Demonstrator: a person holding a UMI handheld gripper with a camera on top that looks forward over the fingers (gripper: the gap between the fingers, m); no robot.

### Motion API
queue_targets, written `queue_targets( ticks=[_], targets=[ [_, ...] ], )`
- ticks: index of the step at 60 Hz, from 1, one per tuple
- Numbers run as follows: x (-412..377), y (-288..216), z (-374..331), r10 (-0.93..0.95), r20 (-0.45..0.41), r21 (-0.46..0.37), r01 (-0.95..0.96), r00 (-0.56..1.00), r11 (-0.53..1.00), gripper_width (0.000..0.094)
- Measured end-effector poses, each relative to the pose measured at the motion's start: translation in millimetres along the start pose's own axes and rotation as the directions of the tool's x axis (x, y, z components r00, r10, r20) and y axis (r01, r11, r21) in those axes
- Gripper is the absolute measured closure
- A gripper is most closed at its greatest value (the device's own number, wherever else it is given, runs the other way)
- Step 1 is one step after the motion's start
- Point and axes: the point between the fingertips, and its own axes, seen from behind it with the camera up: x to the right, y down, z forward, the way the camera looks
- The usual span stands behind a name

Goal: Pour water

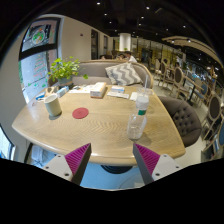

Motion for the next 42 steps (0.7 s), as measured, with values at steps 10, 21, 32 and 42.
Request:
queue_targets(
  ticks=[10, 21, 32, 42],
  targets=[
    [54, -17, 46, 0.049, -0.034, 0.073, -0.047, 0.998, 0.996, 0.0077],
    [88, -43, 95, 0.064, -0.072, 0.133, -0.054, 0.995, 0.99, 0.0081],
    [95, -46, 132, 0.072, -0.06, 0.149, -0.063, 0.996, 0.987, 0.0159],
    [94, -52, 147, 0.043, -0.058, 0.182, -0.032, 0.997, 0.983, 0.0446]
  ],
)
